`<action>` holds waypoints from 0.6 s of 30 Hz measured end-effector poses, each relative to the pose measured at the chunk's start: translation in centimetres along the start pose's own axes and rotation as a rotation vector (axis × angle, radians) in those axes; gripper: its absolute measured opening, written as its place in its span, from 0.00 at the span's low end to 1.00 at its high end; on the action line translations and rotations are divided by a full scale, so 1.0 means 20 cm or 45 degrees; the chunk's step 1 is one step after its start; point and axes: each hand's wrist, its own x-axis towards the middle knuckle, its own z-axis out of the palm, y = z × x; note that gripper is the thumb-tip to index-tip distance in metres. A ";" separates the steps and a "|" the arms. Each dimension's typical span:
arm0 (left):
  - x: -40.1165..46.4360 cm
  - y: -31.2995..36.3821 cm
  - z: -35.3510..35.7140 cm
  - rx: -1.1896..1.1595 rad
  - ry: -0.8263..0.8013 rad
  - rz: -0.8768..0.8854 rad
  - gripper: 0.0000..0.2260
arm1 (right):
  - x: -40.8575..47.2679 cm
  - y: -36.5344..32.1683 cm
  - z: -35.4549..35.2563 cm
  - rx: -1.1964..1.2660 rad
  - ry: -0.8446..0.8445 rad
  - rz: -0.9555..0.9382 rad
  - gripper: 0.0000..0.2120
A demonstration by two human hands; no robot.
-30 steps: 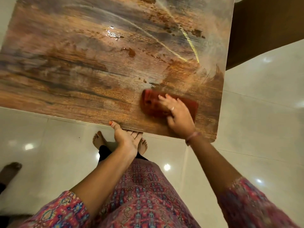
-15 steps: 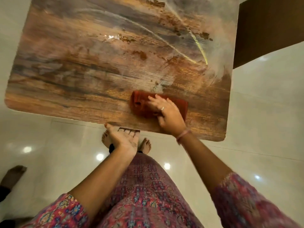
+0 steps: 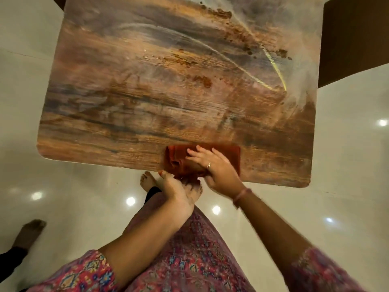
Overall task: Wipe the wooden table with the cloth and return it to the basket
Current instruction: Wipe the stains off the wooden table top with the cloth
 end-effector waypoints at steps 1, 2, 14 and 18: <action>0.01 0.00 -0.01 0.030 0.008 0.003 0.30 | 0.10 0.03 -0.07 -0.016 -0.014 0.009 0.35; 0.01 0.01 -0.02 0.045 0.011 0.009 0.31 | 0.22 0.07 -0.15 -0.035 0.011 0.043 0.35; 0.03 0.05 -0.11 0.134 0.001 -0.004 0.26 | 0.19 -0.15 0.10 -0.014 0.183 0.220 0.37; 0.02 0.09 -0.11 0.120 0.030 -0.016 0.29 | 0.08 0.09 -0.11 -0.086 0.169 0.175 0.35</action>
